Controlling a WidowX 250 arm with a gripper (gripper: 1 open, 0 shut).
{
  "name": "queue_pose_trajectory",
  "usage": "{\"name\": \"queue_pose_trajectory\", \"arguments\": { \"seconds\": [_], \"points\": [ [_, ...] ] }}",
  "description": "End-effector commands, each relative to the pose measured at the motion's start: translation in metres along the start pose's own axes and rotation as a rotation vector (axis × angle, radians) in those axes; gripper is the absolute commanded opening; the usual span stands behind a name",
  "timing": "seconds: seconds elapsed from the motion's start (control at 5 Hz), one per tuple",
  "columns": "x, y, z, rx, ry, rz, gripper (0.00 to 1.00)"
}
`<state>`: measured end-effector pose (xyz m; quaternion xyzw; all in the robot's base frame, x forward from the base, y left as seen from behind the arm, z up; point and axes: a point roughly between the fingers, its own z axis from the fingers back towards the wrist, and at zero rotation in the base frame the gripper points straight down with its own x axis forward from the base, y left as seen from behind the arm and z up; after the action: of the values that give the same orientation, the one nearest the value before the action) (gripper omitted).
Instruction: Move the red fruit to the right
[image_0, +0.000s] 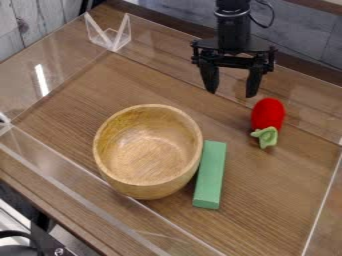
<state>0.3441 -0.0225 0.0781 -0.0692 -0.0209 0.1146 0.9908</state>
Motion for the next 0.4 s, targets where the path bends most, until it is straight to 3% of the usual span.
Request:
{"name": "queue_pose_trajectory", "arguments": {
  "seconds": [0.0, 0.2],
  "points": [
    [0.02, 0.008, 0.02, -0.022, -0.119, -0.04, 1.0],
    [0.027, 0.022, 0.007, -0.02, -0.127, -0.072, 1.0]
  ]
}}
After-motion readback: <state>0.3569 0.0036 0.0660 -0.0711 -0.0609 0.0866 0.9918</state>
